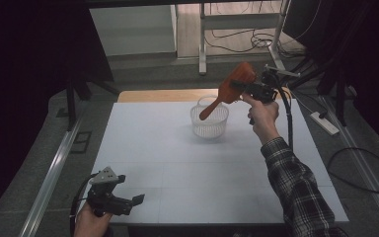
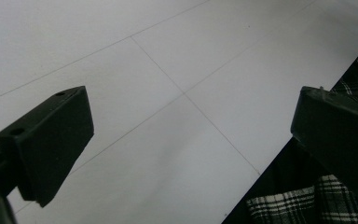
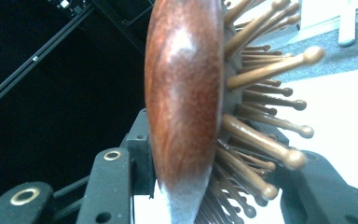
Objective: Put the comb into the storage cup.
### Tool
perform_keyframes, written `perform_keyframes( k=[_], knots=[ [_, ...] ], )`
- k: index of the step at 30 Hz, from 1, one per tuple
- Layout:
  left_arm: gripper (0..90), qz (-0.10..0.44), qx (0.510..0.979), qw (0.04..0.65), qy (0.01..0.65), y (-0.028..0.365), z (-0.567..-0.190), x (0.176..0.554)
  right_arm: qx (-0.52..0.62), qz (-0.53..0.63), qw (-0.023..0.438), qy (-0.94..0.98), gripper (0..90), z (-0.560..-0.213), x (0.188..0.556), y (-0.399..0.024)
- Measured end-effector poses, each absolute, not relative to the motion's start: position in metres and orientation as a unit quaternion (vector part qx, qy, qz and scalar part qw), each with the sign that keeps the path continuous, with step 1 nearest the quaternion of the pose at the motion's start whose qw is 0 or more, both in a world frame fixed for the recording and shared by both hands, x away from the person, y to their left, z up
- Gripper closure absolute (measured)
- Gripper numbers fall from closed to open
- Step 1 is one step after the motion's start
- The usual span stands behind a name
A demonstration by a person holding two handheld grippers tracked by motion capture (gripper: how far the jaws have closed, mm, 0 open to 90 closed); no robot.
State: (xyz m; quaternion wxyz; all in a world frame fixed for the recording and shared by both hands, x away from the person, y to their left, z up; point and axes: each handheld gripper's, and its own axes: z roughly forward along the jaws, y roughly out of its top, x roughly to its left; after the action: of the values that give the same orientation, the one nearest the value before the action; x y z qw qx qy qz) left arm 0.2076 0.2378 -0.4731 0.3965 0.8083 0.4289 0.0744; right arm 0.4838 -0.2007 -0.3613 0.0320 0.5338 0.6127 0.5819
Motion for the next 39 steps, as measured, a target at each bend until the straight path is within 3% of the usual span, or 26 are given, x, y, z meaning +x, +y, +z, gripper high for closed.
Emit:
perform_keyframes(
  k=[39],
  knots=[
    [0.0,0.077,0.806,0.395,0.433,0.24,-0.472,0.206,0.534,0.548,0.055,0.642,52.4,-0.391,0.487,-0.176]
  ],
)
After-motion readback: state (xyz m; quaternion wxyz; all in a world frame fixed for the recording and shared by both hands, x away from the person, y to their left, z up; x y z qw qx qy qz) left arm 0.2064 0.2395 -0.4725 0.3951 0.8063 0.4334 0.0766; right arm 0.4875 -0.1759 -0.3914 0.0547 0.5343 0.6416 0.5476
